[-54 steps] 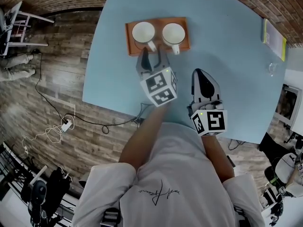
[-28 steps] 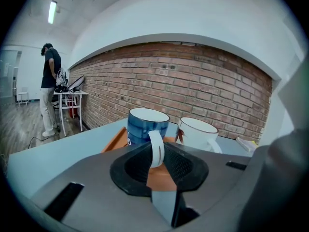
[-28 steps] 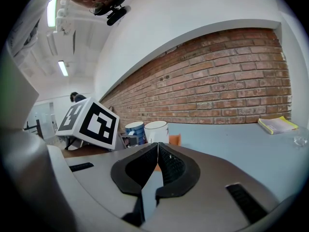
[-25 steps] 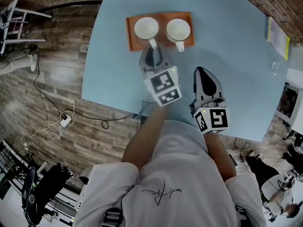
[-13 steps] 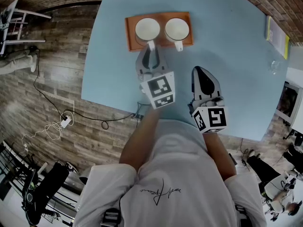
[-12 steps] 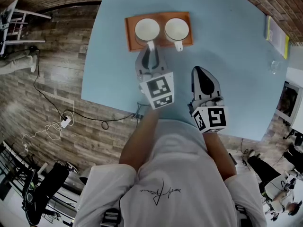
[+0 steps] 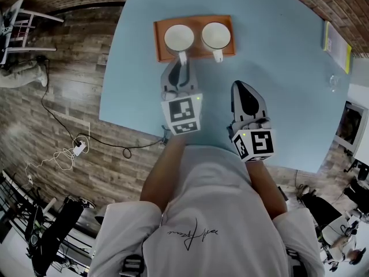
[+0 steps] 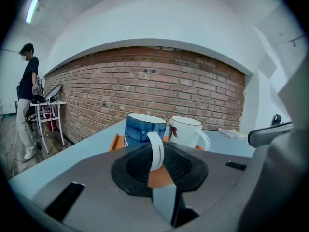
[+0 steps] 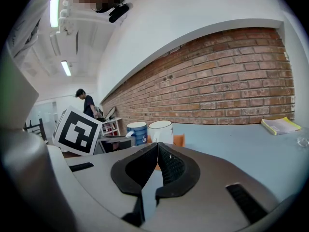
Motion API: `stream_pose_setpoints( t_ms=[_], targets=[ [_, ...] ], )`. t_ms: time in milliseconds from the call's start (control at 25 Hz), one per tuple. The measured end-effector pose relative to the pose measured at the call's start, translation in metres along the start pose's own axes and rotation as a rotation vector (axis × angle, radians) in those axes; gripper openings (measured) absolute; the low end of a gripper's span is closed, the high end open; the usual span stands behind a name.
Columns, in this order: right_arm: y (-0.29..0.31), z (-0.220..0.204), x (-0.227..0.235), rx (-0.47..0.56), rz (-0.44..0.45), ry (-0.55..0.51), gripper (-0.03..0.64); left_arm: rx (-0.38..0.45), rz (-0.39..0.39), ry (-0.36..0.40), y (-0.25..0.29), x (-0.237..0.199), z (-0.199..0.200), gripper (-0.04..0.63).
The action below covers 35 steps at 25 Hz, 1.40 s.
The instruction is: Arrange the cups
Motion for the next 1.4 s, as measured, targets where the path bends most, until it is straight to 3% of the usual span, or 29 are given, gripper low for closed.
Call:
stream_pose_setpoints(
  t_ms=[680, 880, 1120, 1400],
  targets=[
    [0.003, 0.001, -0.005, 0.002, 0.002, -0.002, 0.021, -0.002, -0.080, -0.024, -0.001, -0.011, -0.004, 0.064],
    [0.004, 0.001, -0.005, -0.002, 0.002, -0.004, 0.021, -0.001, -0.120, 0.004, 0.000, -0.012, -0.003, 0.064],
    [0.006, -0.001, -0.008, -0.004, 0.008, -0.002, 0.021, -0.015, -0.178, -0.029, 0.001, -0.014, -0.005, 0.064],
    [0.008, 0.002, -0.010, -0.004, 0.007, -0.009, 0.021, 0.000, -0.171, -0.026, 0.002, -0.012, -0.004, 0.067]
  ],
)
Point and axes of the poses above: the fingertips, and each gripper's own axes: y forward along the fingers, x to its right, z out of its top, the point moved 3 cm from there along -y, backward along the fingers, and after that the axes turned 15 degrees about z, right-handed, at the moved point
